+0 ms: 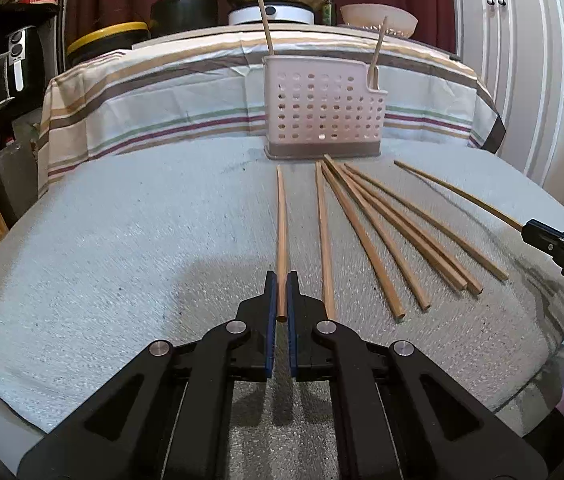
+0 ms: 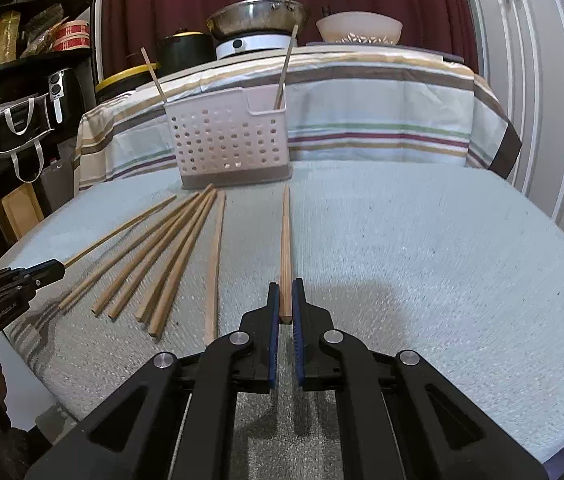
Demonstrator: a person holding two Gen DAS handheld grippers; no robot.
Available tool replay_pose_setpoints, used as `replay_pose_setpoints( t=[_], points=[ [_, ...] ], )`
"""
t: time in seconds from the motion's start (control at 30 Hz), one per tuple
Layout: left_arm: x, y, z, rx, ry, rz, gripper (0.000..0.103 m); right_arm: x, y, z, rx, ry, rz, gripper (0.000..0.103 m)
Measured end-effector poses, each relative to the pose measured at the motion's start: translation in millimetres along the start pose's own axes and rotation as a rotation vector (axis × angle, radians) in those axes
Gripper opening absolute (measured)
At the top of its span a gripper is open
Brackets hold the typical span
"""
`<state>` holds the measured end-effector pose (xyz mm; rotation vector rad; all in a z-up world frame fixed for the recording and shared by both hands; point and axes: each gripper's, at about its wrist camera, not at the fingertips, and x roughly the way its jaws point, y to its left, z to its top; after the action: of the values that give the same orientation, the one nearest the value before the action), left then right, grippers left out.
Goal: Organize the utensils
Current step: 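Lift the second chopstick upright with the right tool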
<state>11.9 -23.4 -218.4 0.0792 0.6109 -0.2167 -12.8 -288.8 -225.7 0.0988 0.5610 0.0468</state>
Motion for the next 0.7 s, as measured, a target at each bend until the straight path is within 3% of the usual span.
replay_pose_setpoints(
  t=[0.7],
  points=[
    [-59,2,45,-0.02,-0.169,0.016,0.005,-51,1,48,-0.021,-0.17,-0.015,0.007]
  ],
)
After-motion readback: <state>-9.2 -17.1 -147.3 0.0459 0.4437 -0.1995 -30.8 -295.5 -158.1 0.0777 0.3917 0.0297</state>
